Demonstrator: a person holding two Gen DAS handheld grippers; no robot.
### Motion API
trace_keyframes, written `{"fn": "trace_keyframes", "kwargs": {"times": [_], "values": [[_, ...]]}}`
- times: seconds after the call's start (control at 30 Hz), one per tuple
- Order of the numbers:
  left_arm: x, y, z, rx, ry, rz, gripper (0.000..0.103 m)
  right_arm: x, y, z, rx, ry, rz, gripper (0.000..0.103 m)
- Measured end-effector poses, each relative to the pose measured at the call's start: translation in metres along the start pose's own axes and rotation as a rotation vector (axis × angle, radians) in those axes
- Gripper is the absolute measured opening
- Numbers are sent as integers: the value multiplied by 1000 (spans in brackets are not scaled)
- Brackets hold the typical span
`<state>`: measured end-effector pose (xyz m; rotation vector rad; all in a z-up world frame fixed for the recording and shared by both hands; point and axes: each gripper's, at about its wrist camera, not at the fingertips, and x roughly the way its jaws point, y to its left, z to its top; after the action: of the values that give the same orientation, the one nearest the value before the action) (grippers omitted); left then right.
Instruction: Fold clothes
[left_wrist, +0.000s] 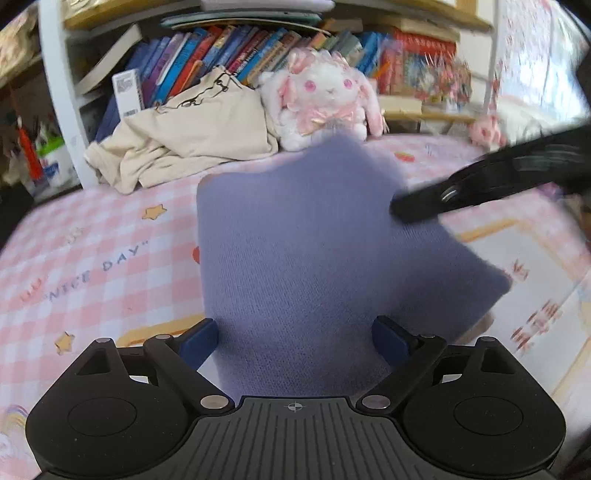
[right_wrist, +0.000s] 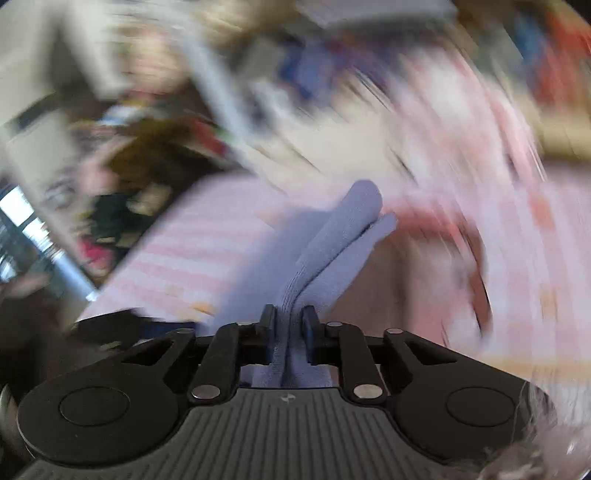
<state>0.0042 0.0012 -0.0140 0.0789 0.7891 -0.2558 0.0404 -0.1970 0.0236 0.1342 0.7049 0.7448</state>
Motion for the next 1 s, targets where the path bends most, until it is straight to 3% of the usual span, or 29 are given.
{"fn": "trace_keyframes", "kwargs": {"times": [0.03,0.1,0.17,0.23,0.37,0.47,0.57,0.63,1.0], "values": [[1,4,0,-24,5,-8,95,-4,7,-2,-40,-10,2,14],[5,6,-2,-31,29,6,94,6,2,-9,-24,39,-85,14],[9,6,-6,-27,48,4,94,35,-29,-17,126,185,-208,15],[7,6,-7,-39,46,-5,94,42,-52,-22,276,176,-174,17],[-4,5,-4,-15,12,25,93,41,-46,-18,245,201,-181,20],[-16,7,1,-14,-25,34,94,39,-44,-16,234,209,-200,30],[-25,11,7,-47,-54,14,95,27,-44,-17,228,200,-205,49],[-23,20,10,-101,-40,-15,97,20,-39,-18,226,203,-215,72],[25,88,14,-476,101,-233,95,35,-71,-18,470,272,-202,72]]}}
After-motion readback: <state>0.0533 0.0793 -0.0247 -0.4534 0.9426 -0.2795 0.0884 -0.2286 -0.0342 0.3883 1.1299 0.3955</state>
